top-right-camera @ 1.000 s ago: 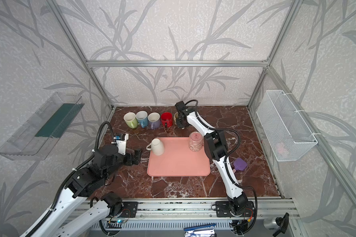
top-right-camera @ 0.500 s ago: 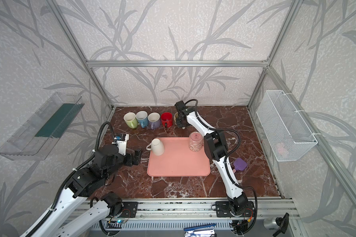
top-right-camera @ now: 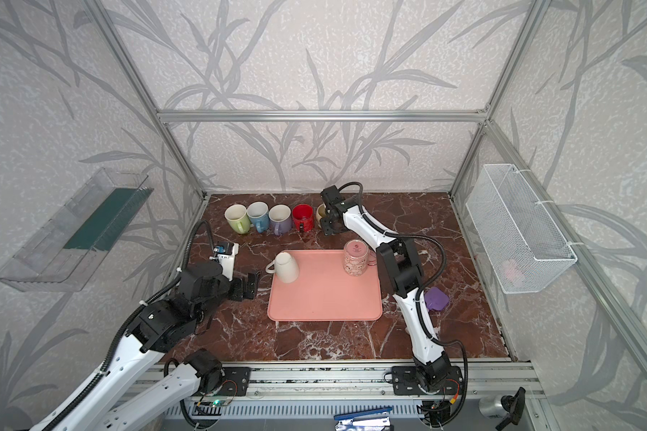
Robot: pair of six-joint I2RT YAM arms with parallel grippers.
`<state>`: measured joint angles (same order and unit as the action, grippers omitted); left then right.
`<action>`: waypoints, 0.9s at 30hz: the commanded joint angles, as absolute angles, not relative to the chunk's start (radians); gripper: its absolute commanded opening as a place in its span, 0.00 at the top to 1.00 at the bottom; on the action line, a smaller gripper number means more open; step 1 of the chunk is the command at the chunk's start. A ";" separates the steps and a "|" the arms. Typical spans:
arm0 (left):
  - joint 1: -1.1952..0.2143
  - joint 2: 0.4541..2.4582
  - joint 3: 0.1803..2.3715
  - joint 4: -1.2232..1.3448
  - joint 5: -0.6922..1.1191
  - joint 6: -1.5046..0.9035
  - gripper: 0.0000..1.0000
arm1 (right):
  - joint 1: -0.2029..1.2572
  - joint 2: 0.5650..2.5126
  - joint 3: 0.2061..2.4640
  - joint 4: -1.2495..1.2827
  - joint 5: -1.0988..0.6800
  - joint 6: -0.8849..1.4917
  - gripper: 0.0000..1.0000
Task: Turn the mug right side up
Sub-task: Place the mug at the top-center of the table, then rotate the mug on the tray.
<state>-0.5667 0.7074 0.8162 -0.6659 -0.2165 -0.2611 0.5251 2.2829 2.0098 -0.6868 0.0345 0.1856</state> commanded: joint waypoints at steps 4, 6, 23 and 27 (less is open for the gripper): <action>-0.562 0.770 0.821 -0.680 -0.256 -0.242 0.01 | 0.530 2.070 1.809 -0.467 -0.018 0.138 0.31; -0.560 0.783 0.829 -0.679 -0.264 -0.245 0.01 | 0.531 2.035 1.761 -0.440 -0.034 0.139 0.31; -0.493 0.943 0.985 -0.783 -0.159 -0.312 0.27 | 0.535 1.519 1.166 -0.095 -0.077 0.204 0.30; -0.442 1.001 1.014 -0.805 -0.097 -0.308 0.40 | 0.556 1.382 1.045 -0.073 -0.083 0.219 0.30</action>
<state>-0.4686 0.9737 0.9833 -0.7540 -0.1497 -0.3035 0.5377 1.4498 1.0969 -0.1318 -0.0704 0.1959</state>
